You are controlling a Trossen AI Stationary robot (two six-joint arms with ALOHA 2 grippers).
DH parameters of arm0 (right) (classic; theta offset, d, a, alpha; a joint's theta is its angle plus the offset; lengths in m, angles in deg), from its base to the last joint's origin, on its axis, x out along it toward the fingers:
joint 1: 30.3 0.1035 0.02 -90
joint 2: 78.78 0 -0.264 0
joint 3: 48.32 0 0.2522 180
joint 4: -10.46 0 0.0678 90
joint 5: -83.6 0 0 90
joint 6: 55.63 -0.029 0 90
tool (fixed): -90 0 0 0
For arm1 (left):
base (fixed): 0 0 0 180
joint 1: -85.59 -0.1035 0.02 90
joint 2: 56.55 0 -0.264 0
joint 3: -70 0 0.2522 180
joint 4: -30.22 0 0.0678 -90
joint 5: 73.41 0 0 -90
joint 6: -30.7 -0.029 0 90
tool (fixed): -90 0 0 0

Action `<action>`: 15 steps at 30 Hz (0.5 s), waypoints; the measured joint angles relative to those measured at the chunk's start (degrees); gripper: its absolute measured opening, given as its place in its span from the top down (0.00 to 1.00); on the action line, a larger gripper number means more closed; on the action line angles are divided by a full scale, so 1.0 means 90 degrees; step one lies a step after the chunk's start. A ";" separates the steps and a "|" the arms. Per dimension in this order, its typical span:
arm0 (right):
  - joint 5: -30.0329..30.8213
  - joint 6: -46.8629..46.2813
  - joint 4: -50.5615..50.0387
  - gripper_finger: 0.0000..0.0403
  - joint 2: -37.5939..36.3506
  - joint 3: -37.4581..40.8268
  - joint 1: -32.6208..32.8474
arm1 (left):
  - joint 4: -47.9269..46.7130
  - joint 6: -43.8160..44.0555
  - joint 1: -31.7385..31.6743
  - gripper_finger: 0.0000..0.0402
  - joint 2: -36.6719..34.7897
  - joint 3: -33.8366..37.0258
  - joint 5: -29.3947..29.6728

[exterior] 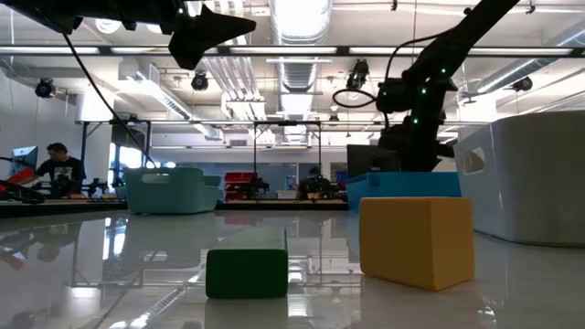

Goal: Sort & place blocks by color
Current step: Put the brown wooden block into the dark blue bin, then put the green wooden block into the gray bin

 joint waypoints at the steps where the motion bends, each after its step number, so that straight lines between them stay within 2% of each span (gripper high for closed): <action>1: 0.0000 0.0001 0.0011 0.67 0.0034 -0.0012 0.0000 | 0.0000 0.0000 0.0000 0.42 0.0000 0.0000 0.0000; 15: 0.0046 0.0008 0.0019 0.59 0.0050 -0.0081 0.0000 | -0.0002 0.0005 0.0000 0.42 0.0000 0.0000 0.0002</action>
